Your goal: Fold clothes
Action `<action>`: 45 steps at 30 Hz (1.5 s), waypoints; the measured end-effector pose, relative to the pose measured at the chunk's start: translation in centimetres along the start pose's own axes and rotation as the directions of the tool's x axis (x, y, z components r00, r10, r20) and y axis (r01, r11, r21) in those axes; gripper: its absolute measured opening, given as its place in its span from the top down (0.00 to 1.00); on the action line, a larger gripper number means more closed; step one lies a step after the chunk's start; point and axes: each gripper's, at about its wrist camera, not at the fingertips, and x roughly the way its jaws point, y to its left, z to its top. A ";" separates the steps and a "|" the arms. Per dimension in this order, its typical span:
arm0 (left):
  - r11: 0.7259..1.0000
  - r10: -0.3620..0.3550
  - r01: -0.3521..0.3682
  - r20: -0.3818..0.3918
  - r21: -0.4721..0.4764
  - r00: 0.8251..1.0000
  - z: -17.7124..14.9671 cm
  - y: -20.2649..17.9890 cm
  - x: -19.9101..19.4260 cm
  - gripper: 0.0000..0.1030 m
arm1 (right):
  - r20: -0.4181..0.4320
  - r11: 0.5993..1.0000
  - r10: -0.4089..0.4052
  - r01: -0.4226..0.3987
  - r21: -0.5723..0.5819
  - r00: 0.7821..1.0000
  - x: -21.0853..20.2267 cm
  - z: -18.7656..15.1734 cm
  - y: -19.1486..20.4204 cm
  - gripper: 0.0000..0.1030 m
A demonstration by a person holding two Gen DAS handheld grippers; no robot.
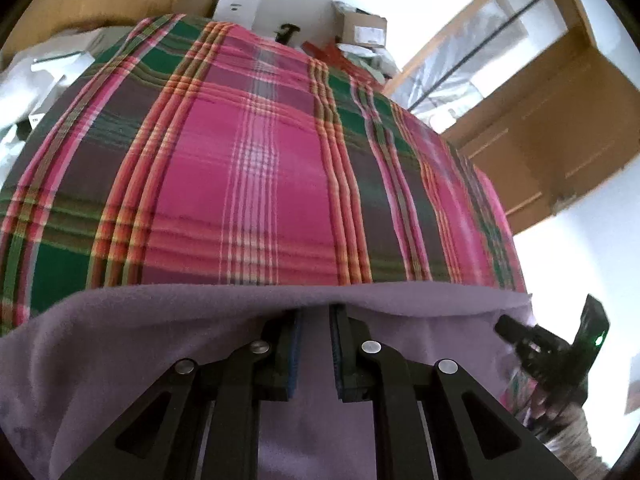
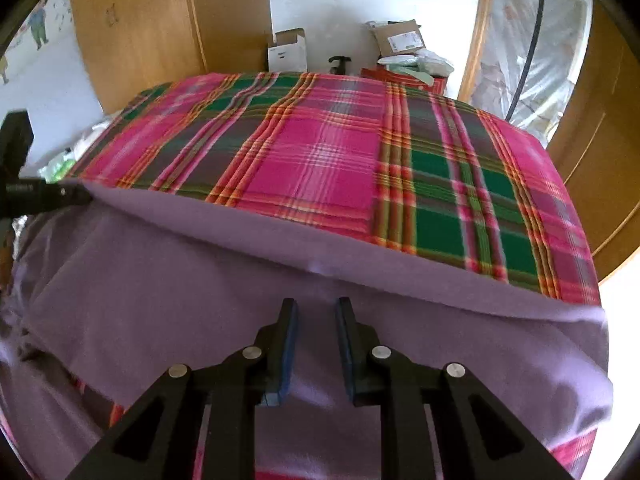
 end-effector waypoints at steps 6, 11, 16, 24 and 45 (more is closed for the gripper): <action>0.999 -0.023 0.024 0.025 -0.025 0.999 1.7 0.7 0.7 0.87 | 0.022 0.999 -0.039 0.038 0.014 0.999 2.4 2.5 0.6 0.81; 0.999 -0.039 0.041 0.039 -0.034 0.998 2.5 1.1 1.1 0.87 | 0.030 0.997 -0.066 0.065 0.030 0.997 4.1 4.7 0.0 0.81; 0.997 -0.058 0.060 0.050 -0.050 0.997 2.8 1.3 1.4 0.87 | 0.038 0.995 -0.077 0.075 0.058 0.996 4.9 5.8 -0.4 0.80; 0.999 0.002 0.003 0.102 -0.051 0.995 2.6 1.6 -2.8 0.87 | 0.009 0.996 -0.070 0.069 0.064 0.997 4.3 6.3 -0.7 0.76; 0.978 0.173 -0.159 0.100 -0.135 0.980 -4.8 9.3 -9.3 0.87 | -0.036 0.977 0.134 -0.138 -0.160 0.990 2.6 3.3 10.2 0.76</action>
